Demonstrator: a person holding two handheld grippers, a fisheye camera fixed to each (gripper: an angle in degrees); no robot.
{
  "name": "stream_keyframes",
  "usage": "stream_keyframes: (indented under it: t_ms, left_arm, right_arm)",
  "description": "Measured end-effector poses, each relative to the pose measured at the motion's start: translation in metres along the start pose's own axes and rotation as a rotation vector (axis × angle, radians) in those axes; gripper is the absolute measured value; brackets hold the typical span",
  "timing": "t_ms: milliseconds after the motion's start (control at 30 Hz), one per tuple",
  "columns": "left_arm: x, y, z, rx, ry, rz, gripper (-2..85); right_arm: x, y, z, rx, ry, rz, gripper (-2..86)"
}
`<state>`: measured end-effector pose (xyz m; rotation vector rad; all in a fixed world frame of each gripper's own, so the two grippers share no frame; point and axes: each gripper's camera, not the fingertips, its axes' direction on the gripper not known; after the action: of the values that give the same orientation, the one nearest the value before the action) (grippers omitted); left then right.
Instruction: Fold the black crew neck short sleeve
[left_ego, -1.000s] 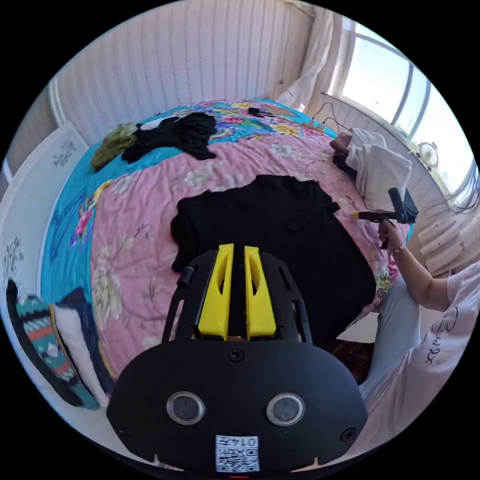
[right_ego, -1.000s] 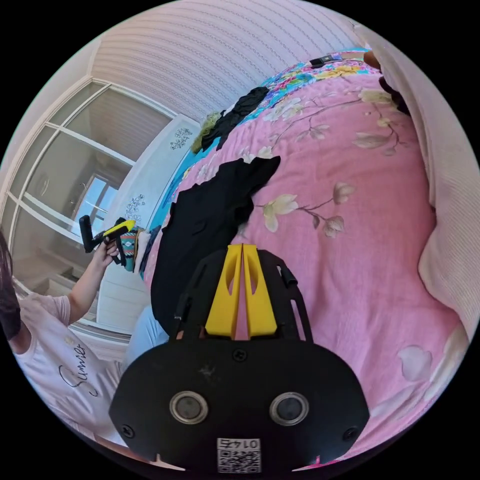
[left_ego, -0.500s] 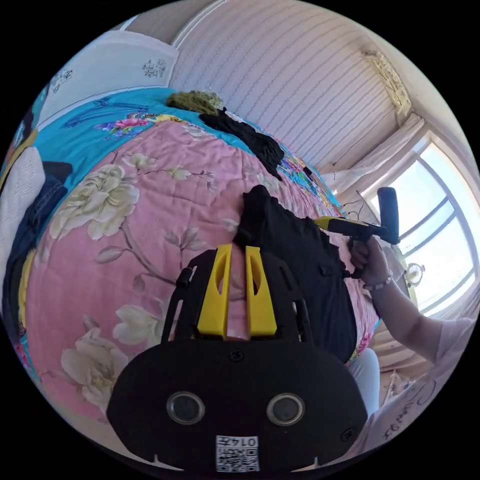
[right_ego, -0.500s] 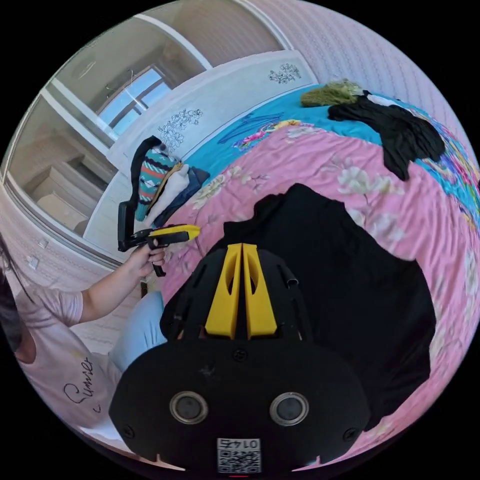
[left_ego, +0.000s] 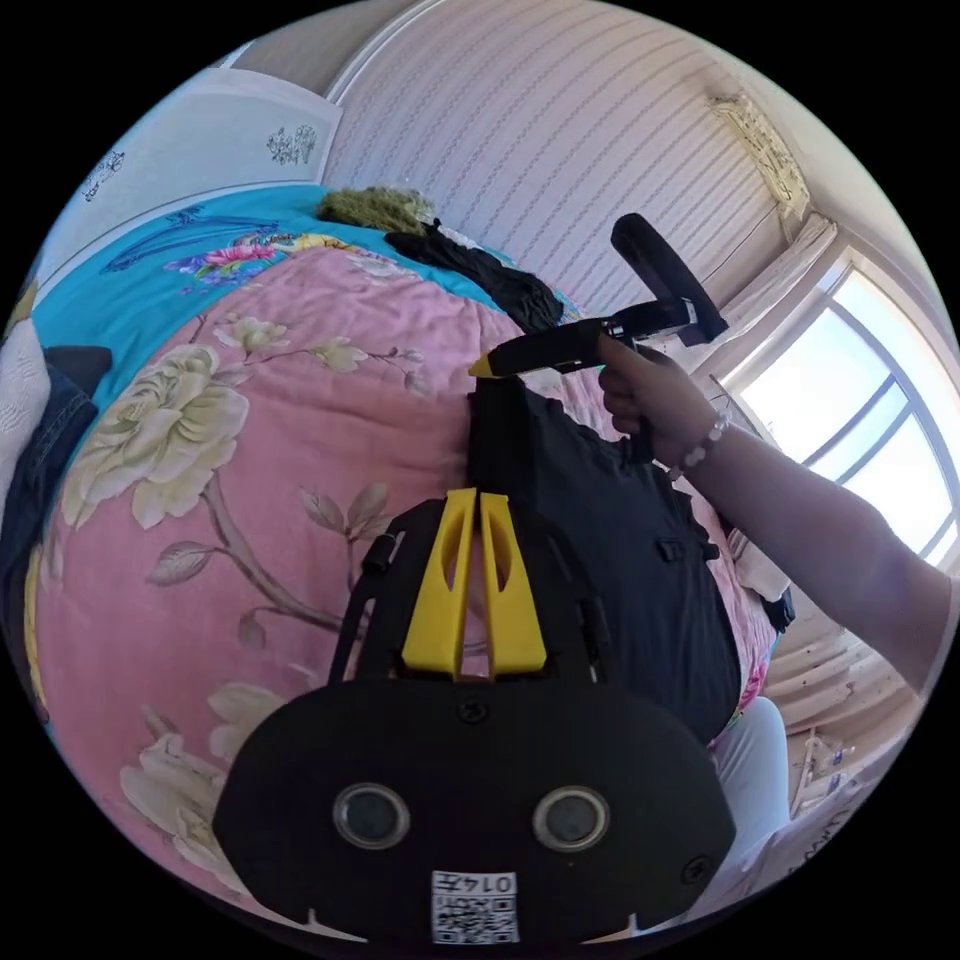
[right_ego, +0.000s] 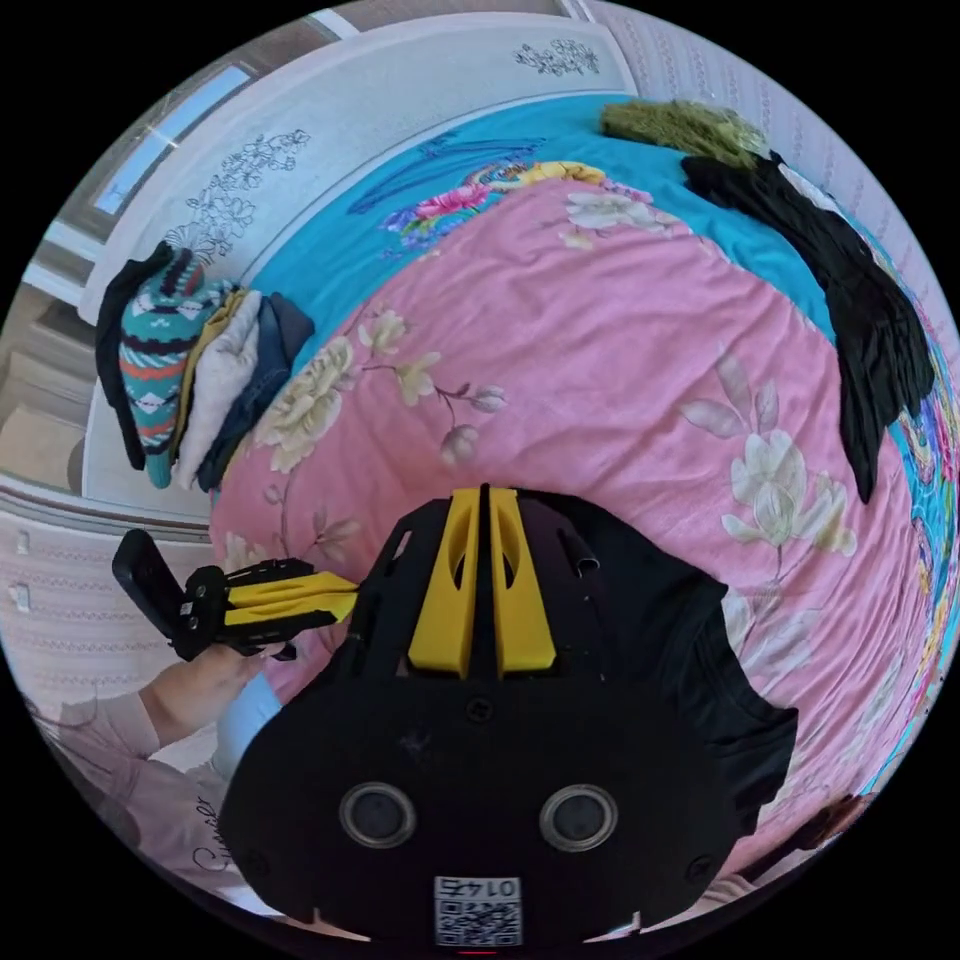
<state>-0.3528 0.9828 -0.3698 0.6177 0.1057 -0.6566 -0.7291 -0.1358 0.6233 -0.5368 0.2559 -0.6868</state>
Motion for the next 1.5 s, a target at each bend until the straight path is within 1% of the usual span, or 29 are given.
stream_keyframes:
  t_ms: [67,100,167,200,233,267,300,333,400,467,567,600,667,700,833,933,1100,1267,1333,1400,1500]
  left_arm:
    - [-0.004,0.006,-0.008,-0.006,-0.025,0.001,-0.9]
    - [-0.009,0.009,-0.007,-0.033,-0.062,-0.010,-1.0]
    - [-0.019,0.013,-0.002,-0.084,-0.085,-0.046,-1.0]
    - [-0.026,0.014,-0.005,-0.082,-0.073,-0.072,-1.0]
    - [-0.029,0.015,-0.012,-0.068,-0.071,-0.084,-0.9]
    - [-0.030,0.015,-0.016,-0.060,-0.080,-0.086,-0.9]
    - [-0.031,0.016,-0.024,-0.043,-0.102,-0.081,-0.9]
    - [-0.032,0.016,-0.032,-0.030,-0.100,-0.082,-0.8]
    - [-0.034,0.016,-0.043,-0.006,-0.078,-0.091,-0.4]
    - [-0.034,0.015,-0.049,0.017,-0.068,-0.090,0.5]
    - [-0.033,0.009,-0.038,-0.028,-0.054,-0.093,5.7]
    - [-0.033,0.007,-0.028,-0.069,-0.030,-0.093,8.1]
    - [-0.029,0.007,-0.012,-0.133,-0.061,-0.074,9.5]
    - [-0.027,0.009,-0.008,-0.132,-0.102,-0.063,9.1]
    - [-0.020,0.009,-0.008,-0.120,-0.094,-0.060,6.2]
    - [-0.008,0.009,-0.011,-0.096,-0.102,-0.035,2.0]
    - [0.027,0.005,-0.017,-0.047,-0.135,0.080,-0.5]
    - [0.067,0.005,-0.016,-0.002,-0.063,0.235,0.3]
    - [0.084,0.006,-0.009,-0.035,0.012,0.277,3.2]
    - [0.091,0.006,-0.001,-0.071,0.065,0.285,5.4]
    - [0.105,0.004,0.011,-0.112,0.056,0.312,7.4]
  right_arm:
    - [-0.018,-0.019,0.003,0.017,-0.036,-0.087,1.7]
    - [-0.029,-0.031,0.012,-0.004,-0.029,-0.121,1.8]
    - [-0.039,-0.046,0.034,-0.072,0.015,-0.137,2.3]
    - [-0.042,-0.055,0.048,-0.132,0.039,-0.122,2.8]
    - [-0.044,-0.059,0.052,-0.149,0.041,-0.108,3.8]
    - [-0.047,-0.066,0.048,-0.136,-0.006,-0.105,5.7]
    - [-0.053,-0.070,0.035,-0.072,-0.076,-0.129,7.3]
    - [-0.054,-0.072,0.027,-0.036,-0.097,-0.139,8.2]
    - [-0.055,-0.078,0.004,0.043,-0.108,-0.124,7.7]
    - [-0.050,-0.081,0.003,0.012,-0.088,-0.084,6.3]
    - [-0.043,-0.080,0.023,-0.060,0.005,-0.032,5.8]
    - [-0.040,-0.079,0.034,-0.084,0.017,-0.024,6.6]
    - [-0.035,-0.079,0.053,-0.126,0.016,0.002,7.9]
    - [-0.031,-0.078,0.067,-0.152,0.029,0.023,8.4]
    - [-0.023,-0.070,0.071,-0.083,0.047,0.060,7.3]
    - [-0.018,-0.066,0.065,-0.073,0.032,0.045,3.9]
    - [0.012,-0.030,0.010,0.134,-0.225,0.048,1.4]
    - [0.052,0.051,-0.038,0.286,-0.330,0.071,1.5]
    - [0.069,0.089,-0.046,0.301,-0.321,0.107,1.9]
    - [0.092,0.136,-0.046,0.274,-0.258,0.155,3.0]
    - [0.119,0.176,-0.038,0.168,-0.168,0.241,6.0]
